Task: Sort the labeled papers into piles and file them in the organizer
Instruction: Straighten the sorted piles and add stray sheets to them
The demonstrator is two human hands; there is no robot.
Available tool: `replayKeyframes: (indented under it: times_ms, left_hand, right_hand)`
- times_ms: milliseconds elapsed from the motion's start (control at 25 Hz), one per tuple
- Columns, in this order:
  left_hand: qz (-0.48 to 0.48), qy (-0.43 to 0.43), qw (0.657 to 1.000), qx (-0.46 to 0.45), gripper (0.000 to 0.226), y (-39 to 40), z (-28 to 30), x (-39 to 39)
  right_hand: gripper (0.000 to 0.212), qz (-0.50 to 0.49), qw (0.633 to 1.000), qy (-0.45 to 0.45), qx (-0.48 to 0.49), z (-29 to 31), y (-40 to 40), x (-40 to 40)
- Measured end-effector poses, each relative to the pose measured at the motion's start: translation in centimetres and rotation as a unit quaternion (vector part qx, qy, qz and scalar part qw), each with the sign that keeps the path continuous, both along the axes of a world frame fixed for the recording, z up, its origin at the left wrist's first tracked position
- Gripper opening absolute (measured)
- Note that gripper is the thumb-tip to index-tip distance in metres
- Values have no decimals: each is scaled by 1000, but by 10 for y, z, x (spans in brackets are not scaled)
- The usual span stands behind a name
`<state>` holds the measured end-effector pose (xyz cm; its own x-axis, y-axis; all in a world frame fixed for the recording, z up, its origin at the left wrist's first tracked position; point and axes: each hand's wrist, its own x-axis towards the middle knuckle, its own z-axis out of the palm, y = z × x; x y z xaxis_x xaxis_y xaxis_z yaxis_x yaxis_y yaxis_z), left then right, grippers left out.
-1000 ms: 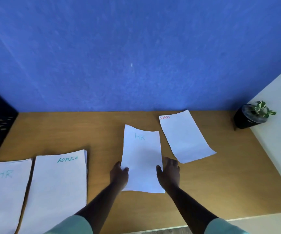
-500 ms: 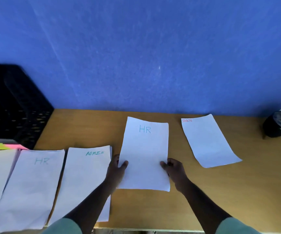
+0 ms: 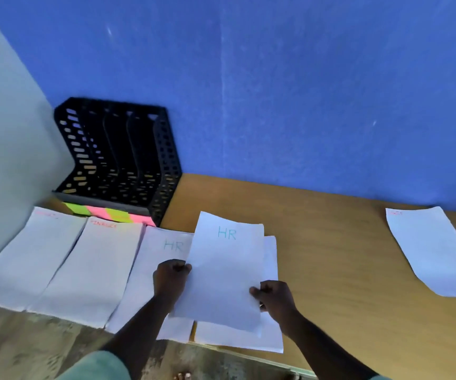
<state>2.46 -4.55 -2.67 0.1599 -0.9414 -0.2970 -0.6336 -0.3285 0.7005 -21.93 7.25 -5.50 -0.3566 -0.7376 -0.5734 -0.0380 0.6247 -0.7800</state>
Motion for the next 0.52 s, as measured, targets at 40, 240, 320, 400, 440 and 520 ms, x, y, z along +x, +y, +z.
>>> replayKeyframes:
  times_ms: [40, 240, 320, 400, 440, 520]
  left_hand:
    - [6, -15, 1000, 0, 23, -5, -3, 32]
    - [2, -77, 997, 21, 20, -29, -14, 138]
    - [-10, -93, 995, 35, 19, -35, -19, 159]
    - [-14, -82, 996, 33, 11, -41, -21, 171]
    - [-8, -72, 997, 31, 13, -43, -20, 173]
    - [5, -56, 998, 25, 24, -50, -17, 176]
  right_hand:
    - [30, 2, 1000, 17, 10, -2, -9, 31]
    - [21, -20, 993, 103, 54, -8, -44, 147]
    - [21, -27, 988, 135, 76, -10, -50, 177]
    - [22, -39, 982, 165, 85, -10, -55, 197]
    - [23, -38, 979, 181, 88, -10, -59, 203]
    - [25, -36, 974, 205, 93, -10, -67, 206]
